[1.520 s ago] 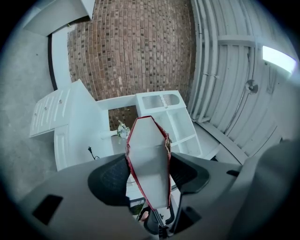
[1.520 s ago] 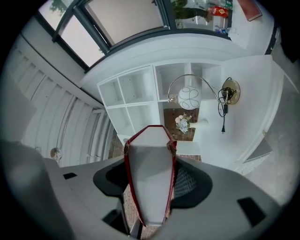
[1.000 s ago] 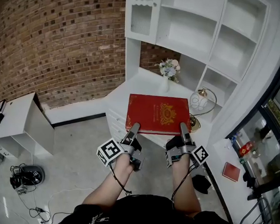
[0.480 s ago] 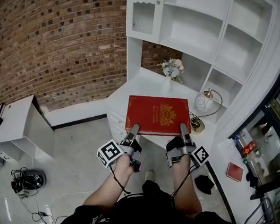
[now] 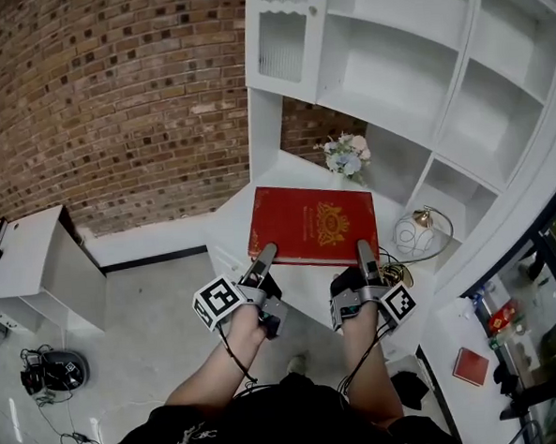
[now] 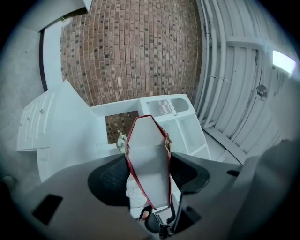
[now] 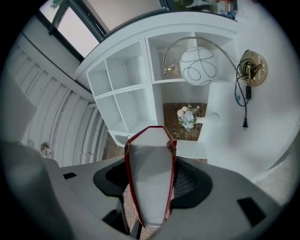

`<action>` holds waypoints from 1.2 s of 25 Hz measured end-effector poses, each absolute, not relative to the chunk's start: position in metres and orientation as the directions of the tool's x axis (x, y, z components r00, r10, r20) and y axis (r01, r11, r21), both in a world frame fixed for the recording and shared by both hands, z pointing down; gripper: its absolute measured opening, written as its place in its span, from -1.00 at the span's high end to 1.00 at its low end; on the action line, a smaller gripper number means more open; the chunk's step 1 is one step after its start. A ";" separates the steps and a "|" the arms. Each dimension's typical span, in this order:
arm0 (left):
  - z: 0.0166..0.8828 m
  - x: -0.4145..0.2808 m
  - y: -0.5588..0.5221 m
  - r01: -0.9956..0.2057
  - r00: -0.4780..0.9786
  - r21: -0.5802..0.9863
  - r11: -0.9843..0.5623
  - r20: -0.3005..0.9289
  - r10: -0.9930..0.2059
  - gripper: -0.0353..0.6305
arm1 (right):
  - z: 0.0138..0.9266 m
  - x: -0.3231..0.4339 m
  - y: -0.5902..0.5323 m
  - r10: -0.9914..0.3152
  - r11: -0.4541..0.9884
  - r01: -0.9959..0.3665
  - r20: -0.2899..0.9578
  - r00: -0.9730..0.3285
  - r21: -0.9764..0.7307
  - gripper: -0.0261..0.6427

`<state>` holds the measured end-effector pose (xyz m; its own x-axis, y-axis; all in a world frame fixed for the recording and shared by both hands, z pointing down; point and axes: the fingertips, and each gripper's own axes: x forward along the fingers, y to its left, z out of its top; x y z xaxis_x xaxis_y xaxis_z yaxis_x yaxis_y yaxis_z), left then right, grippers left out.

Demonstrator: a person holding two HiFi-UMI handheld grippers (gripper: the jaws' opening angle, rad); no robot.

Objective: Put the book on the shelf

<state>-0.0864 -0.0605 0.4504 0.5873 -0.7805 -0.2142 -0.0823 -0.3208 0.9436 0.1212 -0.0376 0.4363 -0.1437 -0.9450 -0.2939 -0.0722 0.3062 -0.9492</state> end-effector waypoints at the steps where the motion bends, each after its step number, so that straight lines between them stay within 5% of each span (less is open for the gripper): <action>1: 0.446 -0.081 -0.075 -0.083 0.582 0.943 -0.323 -0.218 -0.784 0.08 | 0.433 0.127 -0.052 -0.947 0.301 -0.068 -0.290 -0.142 -0.951 0.15; 30: 0.407 0.055 -0.285 -0.079 0.533 0.932 -0.354 -0.261 -0.805 0.08 | 0.407 0.260 -0.245 -0.959 0.273 -0.071 -0.266 -0.099 -0.959 0.14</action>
<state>0.0550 -0.2852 0.4068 0.5327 -0.8050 -0.2612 -0.0787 -0.3544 0.9318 0.2596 -0.2446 0.4068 -0.0985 -0.9590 -0.2656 -0.0705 0.2730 -0.9594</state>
